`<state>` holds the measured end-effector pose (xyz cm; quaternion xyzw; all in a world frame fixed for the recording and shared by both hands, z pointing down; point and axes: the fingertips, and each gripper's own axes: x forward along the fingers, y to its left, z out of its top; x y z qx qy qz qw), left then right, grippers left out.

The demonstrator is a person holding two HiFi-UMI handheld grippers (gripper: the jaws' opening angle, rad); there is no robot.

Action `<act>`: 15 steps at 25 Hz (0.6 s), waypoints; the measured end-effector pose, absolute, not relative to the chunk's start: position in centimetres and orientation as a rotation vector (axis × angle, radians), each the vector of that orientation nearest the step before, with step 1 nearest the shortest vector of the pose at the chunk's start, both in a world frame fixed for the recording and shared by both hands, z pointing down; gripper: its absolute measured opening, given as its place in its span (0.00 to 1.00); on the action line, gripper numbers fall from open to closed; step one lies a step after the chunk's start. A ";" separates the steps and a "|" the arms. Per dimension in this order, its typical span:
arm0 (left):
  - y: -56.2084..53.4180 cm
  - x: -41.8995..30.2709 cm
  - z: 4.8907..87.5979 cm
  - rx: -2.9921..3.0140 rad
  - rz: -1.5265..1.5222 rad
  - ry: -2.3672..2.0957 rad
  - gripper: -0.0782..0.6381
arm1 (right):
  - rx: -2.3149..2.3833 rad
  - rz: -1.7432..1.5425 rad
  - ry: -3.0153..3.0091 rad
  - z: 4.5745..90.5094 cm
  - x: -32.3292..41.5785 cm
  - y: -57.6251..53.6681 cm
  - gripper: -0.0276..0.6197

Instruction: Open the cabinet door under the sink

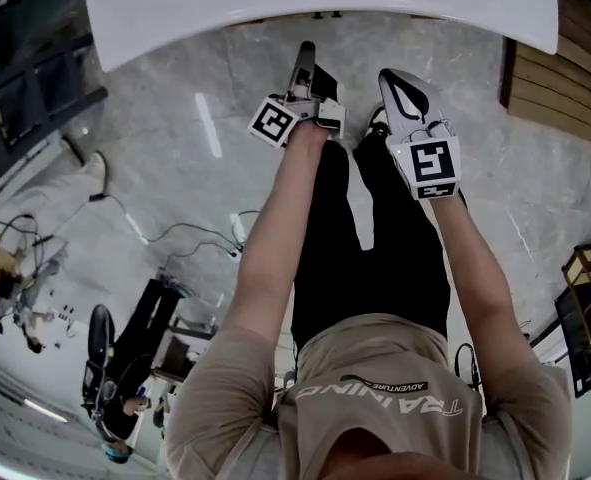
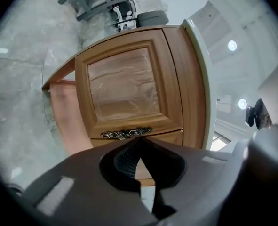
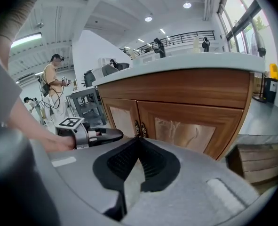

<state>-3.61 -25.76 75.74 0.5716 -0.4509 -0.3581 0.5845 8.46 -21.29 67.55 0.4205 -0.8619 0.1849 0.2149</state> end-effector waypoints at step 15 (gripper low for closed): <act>-29.7 -3.2 80.1 1.222 -0.962 -1.005 0.34 | 1.124 0.543 -2.373 69.3 9.9 -22.6 0.05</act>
